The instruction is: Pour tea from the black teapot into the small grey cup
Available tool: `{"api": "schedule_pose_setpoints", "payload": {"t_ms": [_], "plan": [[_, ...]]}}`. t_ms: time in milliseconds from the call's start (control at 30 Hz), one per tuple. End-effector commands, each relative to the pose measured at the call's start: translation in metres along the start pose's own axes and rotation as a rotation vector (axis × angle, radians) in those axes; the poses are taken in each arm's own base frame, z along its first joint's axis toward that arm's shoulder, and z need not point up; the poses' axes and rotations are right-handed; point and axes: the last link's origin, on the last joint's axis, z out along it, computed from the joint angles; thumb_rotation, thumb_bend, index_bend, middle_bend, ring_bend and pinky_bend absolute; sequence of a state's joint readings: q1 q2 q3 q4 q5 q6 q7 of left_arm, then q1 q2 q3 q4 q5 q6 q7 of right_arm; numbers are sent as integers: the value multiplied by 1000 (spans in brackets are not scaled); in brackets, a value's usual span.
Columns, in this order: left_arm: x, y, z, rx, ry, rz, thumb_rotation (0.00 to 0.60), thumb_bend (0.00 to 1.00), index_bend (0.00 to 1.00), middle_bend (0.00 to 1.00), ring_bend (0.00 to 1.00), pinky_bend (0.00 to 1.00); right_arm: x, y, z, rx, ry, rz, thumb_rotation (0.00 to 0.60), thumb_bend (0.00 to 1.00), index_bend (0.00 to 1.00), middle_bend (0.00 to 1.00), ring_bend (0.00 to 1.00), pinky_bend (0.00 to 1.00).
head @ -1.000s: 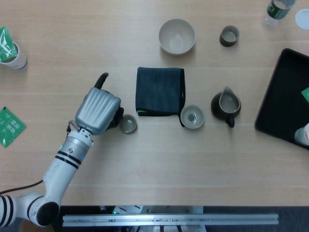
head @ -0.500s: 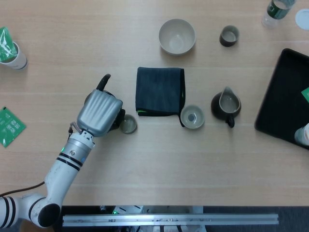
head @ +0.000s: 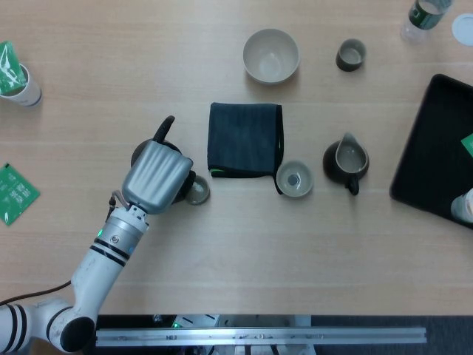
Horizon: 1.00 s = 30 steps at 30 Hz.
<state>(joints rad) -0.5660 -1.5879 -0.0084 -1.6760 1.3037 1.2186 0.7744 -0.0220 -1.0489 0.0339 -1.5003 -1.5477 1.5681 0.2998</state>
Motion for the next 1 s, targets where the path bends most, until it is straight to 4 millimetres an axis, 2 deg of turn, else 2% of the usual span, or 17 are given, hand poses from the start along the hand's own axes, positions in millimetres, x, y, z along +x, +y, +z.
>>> {"api": "schedule_pose_setpoints", "payload": {"t_ms": [33, 1000], "plan": [[0, 2, -1, -4, 6, 11, 530, 559, 934, 1000, 872, 131, 0, 0, 0, -2, 0, 1, 600, 111, 317, 347, 225, 286], [0, 13, -4, -33, 52, 83, 538, 559, 933, 1000, 872, 131, 1, 3, -2, -6, 6, 2, 600, 110, 317, 347, 225, 286]]}}
